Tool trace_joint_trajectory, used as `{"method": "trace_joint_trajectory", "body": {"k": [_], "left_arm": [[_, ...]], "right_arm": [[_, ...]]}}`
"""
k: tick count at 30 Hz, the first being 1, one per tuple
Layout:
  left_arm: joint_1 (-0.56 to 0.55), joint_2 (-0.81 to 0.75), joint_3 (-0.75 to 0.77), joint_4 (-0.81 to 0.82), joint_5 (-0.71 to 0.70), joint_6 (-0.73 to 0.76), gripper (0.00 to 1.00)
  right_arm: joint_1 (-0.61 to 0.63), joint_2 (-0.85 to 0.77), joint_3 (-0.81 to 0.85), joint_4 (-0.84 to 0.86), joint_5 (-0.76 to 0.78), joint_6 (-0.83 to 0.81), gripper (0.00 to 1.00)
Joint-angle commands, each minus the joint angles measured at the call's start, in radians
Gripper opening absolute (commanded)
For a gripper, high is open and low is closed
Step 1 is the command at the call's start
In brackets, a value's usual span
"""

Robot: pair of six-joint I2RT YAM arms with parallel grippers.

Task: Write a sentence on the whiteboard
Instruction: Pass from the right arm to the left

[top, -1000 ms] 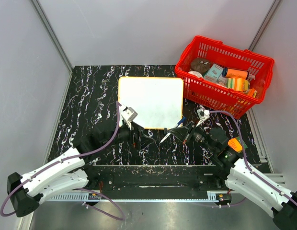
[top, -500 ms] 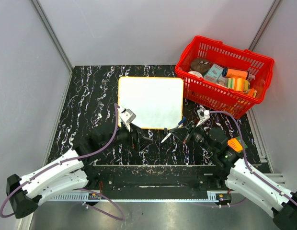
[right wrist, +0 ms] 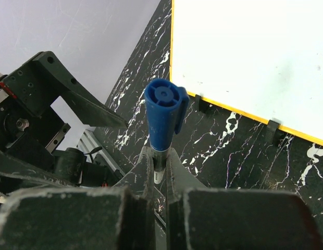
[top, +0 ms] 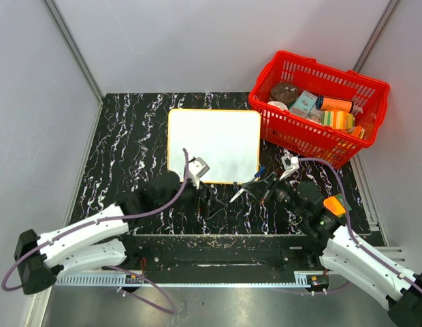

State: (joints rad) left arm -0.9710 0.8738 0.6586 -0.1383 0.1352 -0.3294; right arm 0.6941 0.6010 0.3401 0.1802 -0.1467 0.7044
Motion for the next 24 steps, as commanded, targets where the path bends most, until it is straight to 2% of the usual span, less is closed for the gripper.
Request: {"method": "trace_joint_trajectory", "body": {"k": [1,15,18,22,23,24], "left_arm": [[-0.05,0.094,0.108,0.003,-0.109,0.027,0.99],[-0.109,0.341,0.239,0.06,-0.094,0.066,0.99],[-0.11,0.366,0.237,0.091,-0.077,0.069,0.92],[-0.11,0.386,0.24,0.126,-0.051,0.081,0.73],[-0.112,0.389,0.243,0.126,-0.046,0.085,0.6],[-0.112,0.392,0.245,0.126,-0.045,0.09,0.53]], "right_arm": [[0.002,0.003,0.037,-0.002,0.038,0.01,0.0],[0.004,-0.046,0.025,0.013,0.026,0.033,0.0],[0.002,-0.047,0.028,0.018,0.018,0.037,0.0],[0.004,-0.046,0.025,0.024,0.006,0.043,0.0],[0.004,-0.046,0.027,0.024,0.003,0.044,0.0],[0.004,-0.046,0.028,0.024,0.001,0.044,0.0]]}}
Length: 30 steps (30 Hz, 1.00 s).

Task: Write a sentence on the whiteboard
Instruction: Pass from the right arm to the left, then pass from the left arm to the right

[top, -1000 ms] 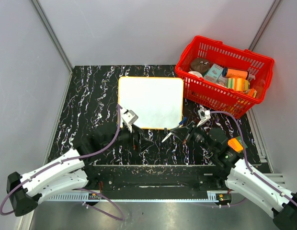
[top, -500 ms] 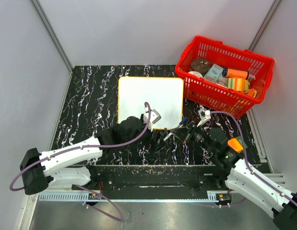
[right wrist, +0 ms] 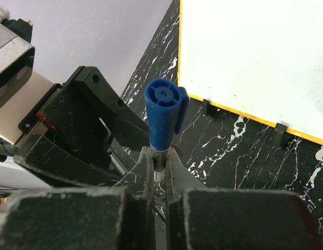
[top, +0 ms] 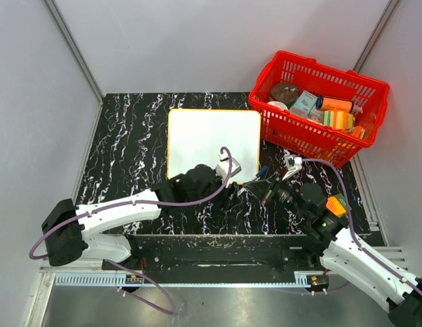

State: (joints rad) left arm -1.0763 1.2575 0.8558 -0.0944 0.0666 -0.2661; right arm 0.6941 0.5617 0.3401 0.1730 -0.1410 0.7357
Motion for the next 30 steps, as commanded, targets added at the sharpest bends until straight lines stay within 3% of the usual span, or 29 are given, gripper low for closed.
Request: {"method": "trace_joint_trajectory", "body": {"k": [1,2,5,6,10,14,17,23,27,30], "left_arm": [[-0.007,0.013,0.049,0.081,0.022,0.03,0.46],[-0.007,0.014,0.048,0.079,0.021,0.033,0.32],[-0.007,0.014,0.043,0.079,0.019,0.039,0.12],[-0.005,0.013,0.043,0.078,0.021,0.044,0.01],[-0.007,0.0,0.042,0.071,0.03,0.053,0.0],[-0.007,-0.01,0.051,0.058,0.038,0.064,0.0],[-0.007,-0.017,0.054,0.055,0.062,0.068,0.0],[-0.007,-0.027,0.054,0.05,0.084,0.076,0.0],[-0.007,-0.027,0.052,0.048,0.091,0.074,0.0],[-0.007,-0.029,0.051,0.055,0.096,0.071,0.0]], "right_arm": [[0.002,-0.009,0.027,0.031,-0.006,0.013,0.0],[0.004,-0.014,0.027,0.031,-0.003,0.017,0.0],[0.004,-0.026,0.02,0.034,0.006,0.024,0.0],[0.004,-0.029,0.019,0.034,0.006,0.025,0.0],[0.004,-0.029,0.019,0.037,0.0,0.021,0.03],[0.004,-0.003,0.022,0.037,-0.06,-0.005,0.42],[0.004,0.02,0.025,0.042,-0.091,-0.004,0.51],[0.004,0.024,0.02,0.078,-0.123,-0.001,0.49],[0.002,0.053,0.022,0.1,-0.15,0.005,0.39],[0.002,0.072,0.017,0.12,-0.172,0.008,0.37]]}}
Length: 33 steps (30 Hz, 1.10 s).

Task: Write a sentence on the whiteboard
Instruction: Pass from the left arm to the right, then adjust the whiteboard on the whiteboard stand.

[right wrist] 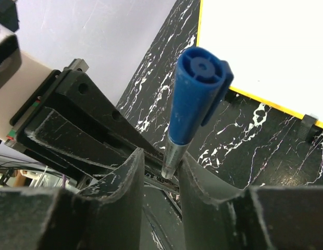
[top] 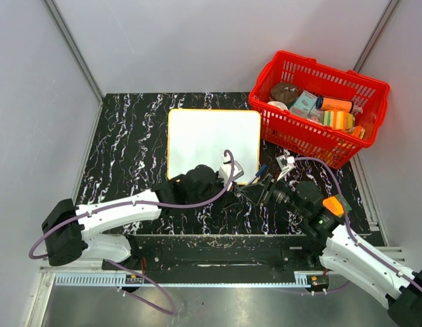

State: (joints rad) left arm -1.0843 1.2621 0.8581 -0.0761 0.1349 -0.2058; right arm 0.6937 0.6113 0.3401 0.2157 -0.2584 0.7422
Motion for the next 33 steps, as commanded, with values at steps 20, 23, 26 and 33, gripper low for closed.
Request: {"method": "trace_joint_trajectory", "body": {"k": [20,23,26,33], "left_arm": [[0.003,-0.096,-0.002,0.039,-0.012,-0.004,0.73],[0.059,-0.141,-0.057,0.073,0.055,-0.062,0.92],[0.279,-0.171,-0.16,0.18,0.301,-0.172,0.94],[0.694,-0.161,-0.289,0.323,0.547,-0.343,0.95]], "right_arm": [[0.004,-0.048,-0.015,0.045,0.022,0.011,0.0],[0.003,-0.065,-0.006,-0.022,0.079,0.005,0.0],[0.004,-0.094,0.02,-0.138,0.166,-0.038,0.0],[0.003,-0.045,0.1,-0.21,0.251,-0.136,0.0]]}}
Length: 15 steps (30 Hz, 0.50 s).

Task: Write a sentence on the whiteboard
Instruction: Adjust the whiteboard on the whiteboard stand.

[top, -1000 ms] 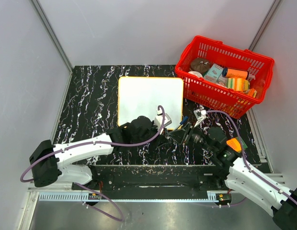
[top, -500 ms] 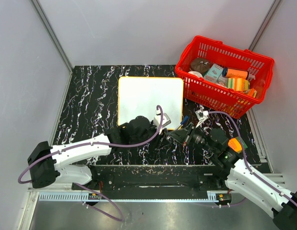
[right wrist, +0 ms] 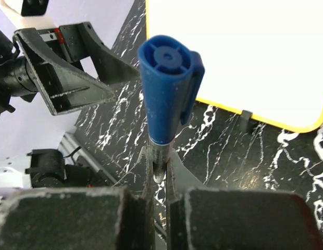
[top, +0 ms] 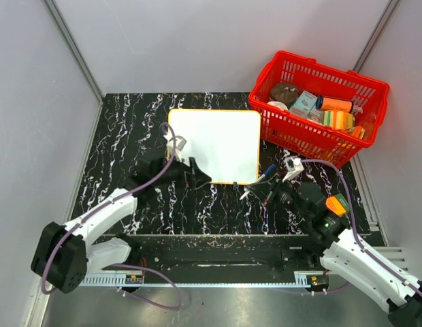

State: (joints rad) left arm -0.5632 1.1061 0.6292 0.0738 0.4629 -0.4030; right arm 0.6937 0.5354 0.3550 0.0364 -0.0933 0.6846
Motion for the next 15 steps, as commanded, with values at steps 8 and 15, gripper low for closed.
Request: {"method": "trace_joint_trajectory", "body": {"k": [8,15], "left_arm": [[0.433,-0.04,-0.075,0.155,0.048,-0.214,0.96],[0.519,-0.028,-0.063,0.194,-0.145,-0.186,0.99]], "right_arm": [[0.003,0.159,0.137,0.031,0.118,-0.109,0.0],[0.003,0.274,0.188,0.103,0.11,-0.132,0.0]]}}
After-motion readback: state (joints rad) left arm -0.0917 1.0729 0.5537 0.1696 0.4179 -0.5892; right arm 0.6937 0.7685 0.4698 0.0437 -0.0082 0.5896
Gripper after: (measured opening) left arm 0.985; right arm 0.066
